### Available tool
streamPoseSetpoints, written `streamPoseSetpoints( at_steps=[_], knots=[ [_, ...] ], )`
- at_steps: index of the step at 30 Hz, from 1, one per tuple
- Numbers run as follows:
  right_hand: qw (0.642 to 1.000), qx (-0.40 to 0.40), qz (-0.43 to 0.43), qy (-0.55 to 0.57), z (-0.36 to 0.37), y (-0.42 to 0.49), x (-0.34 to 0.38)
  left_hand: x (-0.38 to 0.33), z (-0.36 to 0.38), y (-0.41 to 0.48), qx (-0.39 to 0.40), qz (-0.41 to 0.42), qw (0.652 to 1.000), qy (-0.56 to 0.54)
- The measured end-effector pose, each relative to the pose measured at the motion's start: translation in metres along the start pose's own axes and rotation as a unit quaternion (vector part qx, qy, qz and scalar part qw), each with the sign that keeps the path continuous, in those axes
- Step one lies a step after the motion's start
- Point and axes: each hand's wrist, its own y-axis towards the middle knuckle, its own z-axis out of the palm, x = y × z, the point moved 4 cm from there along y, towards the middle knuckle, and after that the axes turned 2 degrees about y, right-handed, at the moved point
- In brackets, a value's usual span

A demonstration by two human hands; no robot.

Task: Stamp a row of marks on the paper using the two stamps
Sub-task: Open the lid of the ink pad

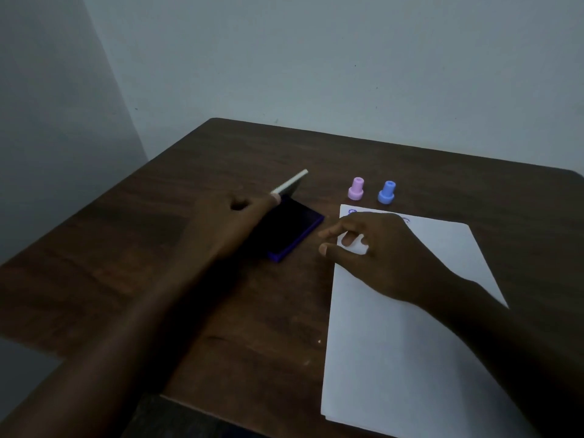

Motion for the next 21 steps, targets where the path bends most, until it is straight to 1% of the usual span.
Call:
streamPoseSetpoints(
  at_steps=[5,7,11,13,15,18,21],
  knots=[
    [0.998,0.005,-0.065,-0.006,-0.003,0.013,0.014,0.007,-0.013,0.013,-0.065,-0.04,0.994,-0.072],
    [0.997,0.012,-0.072,0.0,-0.005,0.018,0.023,0.013,-0.019,0.02,-0.077,-0.051,0.993,-0.071],
    [0.998,0.043,-0.034,-0.009,-0.004,0.028,0.035,0.026,-0.033,0.033,-0.122,-0.028,0.992,-0.01],
    [0.995,0.077,-0.016,-0.066,0.002,0.032,0.037,0.029,-0.037,0.035,-0.139,-0.015,0.989,0.037],
    [0.991,0.102,0.014,-0.09,0.011,0.033,0.036,0.032,-0.037,0.037,-0.132,-0.009,0.989,0.067],
    [0.992,0.094,0.015,-0.08,0.027,0.035,0.033,0.034,-0.034,0.037,-0.109,-0.012,0.988,0.109],
    [0.994,0.079,0.007,-0.075,0.036,0.04,0.029,0.034,-0.034,0.036,-0.108,0.0,0.986,0.127]
  ],
)
